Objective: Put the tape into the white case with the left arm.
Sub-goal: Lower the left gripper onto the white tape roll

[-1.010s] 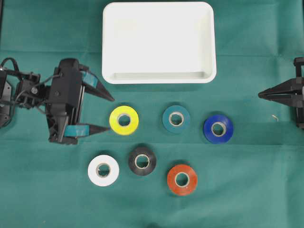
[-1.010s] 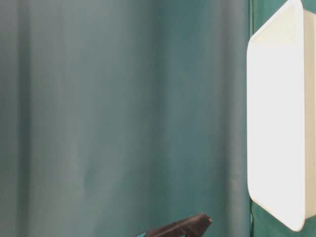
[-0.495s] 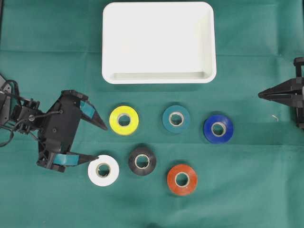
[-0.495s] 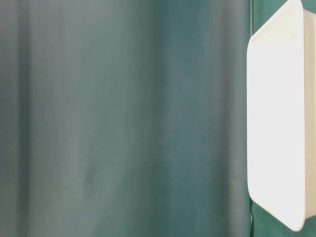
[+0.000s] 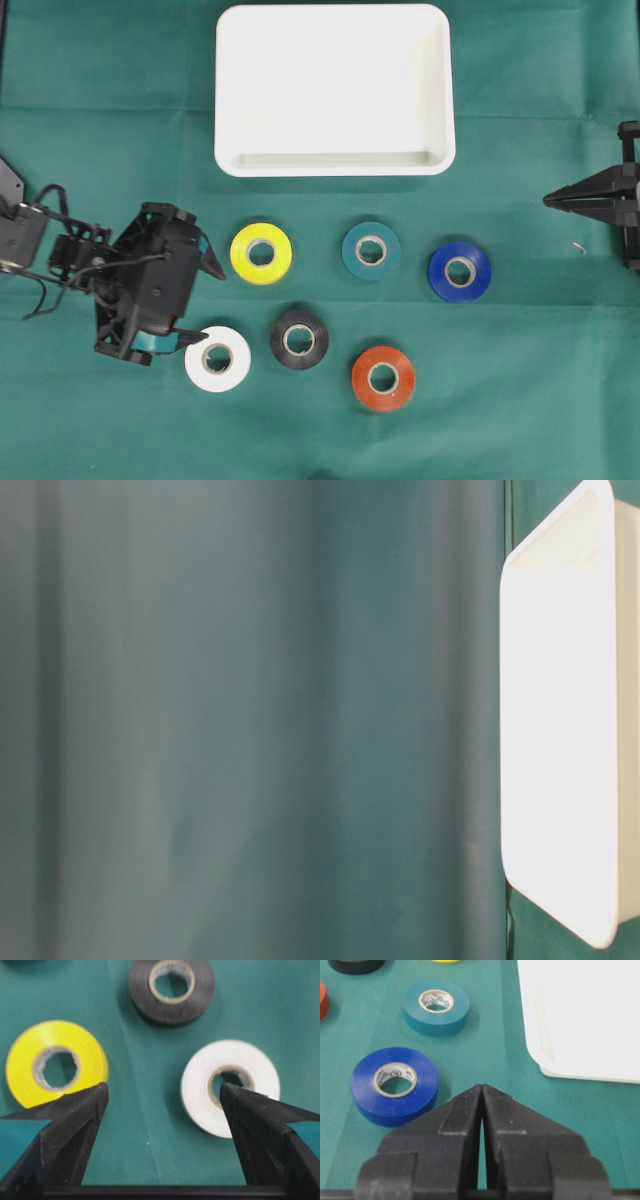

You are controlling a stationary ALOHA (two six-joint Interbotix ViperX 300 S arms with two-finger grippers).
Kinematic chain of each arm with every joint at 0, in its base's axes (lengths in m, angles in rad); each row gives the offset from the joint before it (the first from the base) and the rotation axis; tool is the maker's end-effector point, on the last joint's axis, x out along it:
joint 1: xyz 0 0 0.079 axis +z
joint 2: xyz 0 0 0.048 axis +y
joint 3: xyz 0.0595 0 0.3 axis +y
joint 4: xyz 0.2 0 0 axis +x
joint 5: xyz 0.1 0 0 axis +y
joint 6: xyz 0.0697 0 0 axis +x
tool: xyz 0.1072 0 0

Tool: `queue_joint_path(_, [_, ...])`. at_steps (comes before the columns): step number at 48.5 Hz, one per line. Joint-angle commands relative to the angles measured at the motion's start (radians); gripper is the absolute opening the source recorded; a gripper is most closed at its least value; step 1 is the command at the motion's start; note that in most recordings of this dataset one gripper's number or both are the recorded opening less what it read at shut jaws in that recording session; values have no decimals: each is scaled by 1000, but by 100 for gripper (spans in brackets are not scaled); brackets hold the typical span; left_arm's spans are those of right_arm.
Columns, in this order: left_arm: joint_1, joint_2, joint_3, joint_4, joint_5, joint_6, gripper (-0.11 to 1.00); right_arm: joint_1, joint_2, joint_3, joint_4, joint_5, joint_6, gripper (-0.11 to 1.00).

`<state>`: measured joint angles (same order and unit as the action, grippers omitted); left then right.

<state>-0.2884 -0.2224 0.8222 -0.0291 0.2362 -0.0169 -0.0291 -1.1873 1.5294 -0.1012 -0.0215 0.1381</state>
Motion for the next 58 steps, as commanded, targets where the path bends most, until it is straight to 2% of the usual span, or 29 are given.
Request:
queue_joint_path(1, [-11, 29, -34, -2, -12, 2, 95, -2, 6, -9, 0, -9, 2, -9])
queue_joint_path(23, [-57, 144, -43, 0, -101, -2, 95, -2, 5, -9, 0, -9, 2, -9])
queue_joint_path(37, [-57, 199, -49, -2, -106, 0, 95, -2, 6, -9, -2, -9, 2, -9])
queue_joint_path(58, [-60, 281, -49, -2, -189, -2, 94, -2, 6, -9, 0, -9, 0, -9])
